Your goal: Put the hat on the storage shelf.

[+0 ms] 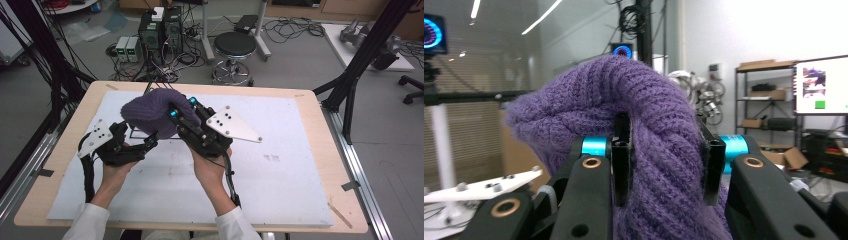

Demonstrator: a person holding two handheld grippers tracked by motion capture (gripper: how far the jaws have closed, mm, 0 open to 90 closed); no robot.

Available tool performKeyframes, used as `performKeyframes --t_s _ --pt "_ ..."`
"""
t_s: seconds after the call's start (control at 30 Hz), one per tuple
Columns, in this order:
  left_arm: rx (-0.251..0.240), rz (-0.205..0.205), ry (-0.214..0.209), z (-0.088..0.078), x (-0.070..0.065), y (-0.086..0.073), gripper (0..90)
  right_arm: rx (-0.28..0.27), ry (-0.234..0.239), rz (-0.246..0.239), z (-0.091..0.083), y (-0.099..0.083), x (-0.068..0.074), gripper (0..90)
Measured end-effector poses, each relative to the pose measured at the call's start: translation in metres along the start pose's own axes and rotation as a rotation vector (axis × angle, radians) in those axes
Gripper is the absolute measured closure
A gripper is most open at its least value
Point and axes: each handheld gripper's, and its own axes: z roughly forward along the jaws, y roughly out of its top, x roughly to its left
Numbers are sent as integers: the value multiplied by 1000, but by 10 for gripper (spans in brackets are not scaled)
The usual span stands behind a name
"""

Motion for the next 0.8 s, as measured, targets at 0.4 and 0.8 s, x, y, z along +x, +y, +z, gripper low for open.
performKeyframes --t_s 0.4,0.8 --pt "16 -49 -20 1 29 6 806 48 -22 -19 8 -3 -24 681" --pt "31 -130 -35 -6 56 24 814 89 -75 -57 31 4 -37 681"
